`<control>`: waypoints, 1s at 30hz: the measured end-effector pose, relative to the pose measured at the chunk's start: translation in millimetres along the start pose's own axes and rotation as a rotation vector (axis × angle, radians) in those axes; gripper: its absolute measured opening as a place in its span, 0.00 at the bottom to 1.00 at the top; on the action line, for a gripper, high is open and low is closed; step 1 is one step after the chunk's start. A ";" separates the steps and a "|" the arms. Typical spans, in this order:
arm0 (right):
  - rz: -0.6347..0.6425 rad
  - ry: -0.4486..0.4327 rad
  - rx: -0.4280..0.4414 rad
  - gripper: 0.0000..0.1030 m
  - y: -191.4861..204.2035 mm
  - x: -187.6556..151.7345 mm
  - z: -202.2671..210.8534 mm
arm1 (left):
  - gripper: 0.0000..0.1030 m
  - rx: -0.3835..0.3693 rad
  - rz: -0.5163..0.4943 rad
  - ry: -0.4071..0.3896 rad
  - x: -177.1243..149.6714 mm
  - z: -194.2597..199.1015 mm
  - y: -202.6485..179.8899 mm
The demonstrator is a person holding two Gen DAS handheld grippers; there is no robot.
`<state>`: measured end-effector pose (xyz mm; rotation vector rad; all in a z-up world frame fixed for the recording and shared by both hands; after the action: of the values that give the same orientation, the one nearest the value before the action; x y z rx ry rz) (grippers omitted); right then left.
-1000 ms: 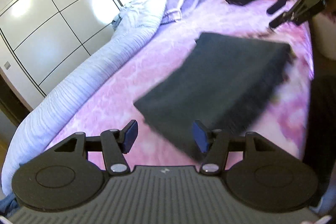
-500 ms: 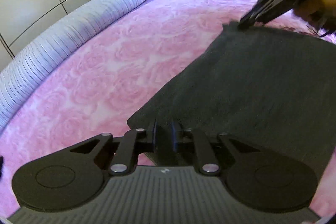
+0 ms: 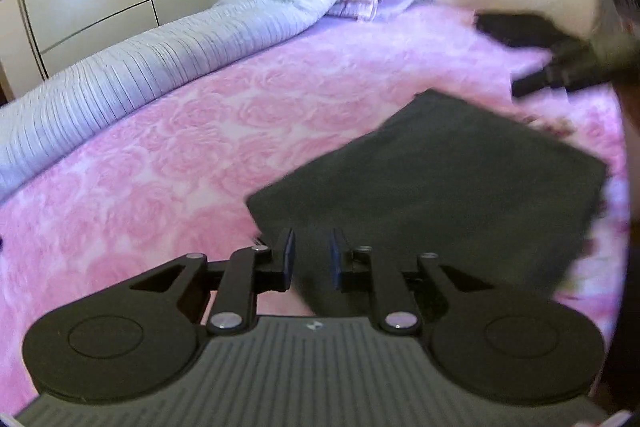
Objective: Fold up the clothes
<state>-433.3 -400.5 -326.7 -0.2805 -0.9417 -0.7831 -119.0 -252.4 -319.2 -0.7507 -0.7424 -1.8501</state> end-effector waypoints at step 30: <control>0.019 0.073 -0.187 0.72 96.7 -118.5 73.7 | 0.53 0.148 -0.139 -0.032 -47.7 52.0 -107.3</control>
<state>-451.0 -237.1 -369.2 -0.4198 -0.7970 -0.8596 -192.8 -149.7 -340.8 -0.6491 -0.9619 -1.8861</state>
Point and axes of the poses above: each gripper's, at about its wrist camera, not at the fingertips, and z roughly against the way its jaws point, y to its left, x to its top, the point moved 2 cm from there along -z, roughly the way its jaws point, and after that the axes turned 4 degrees about -z, right-handed, at the moved point
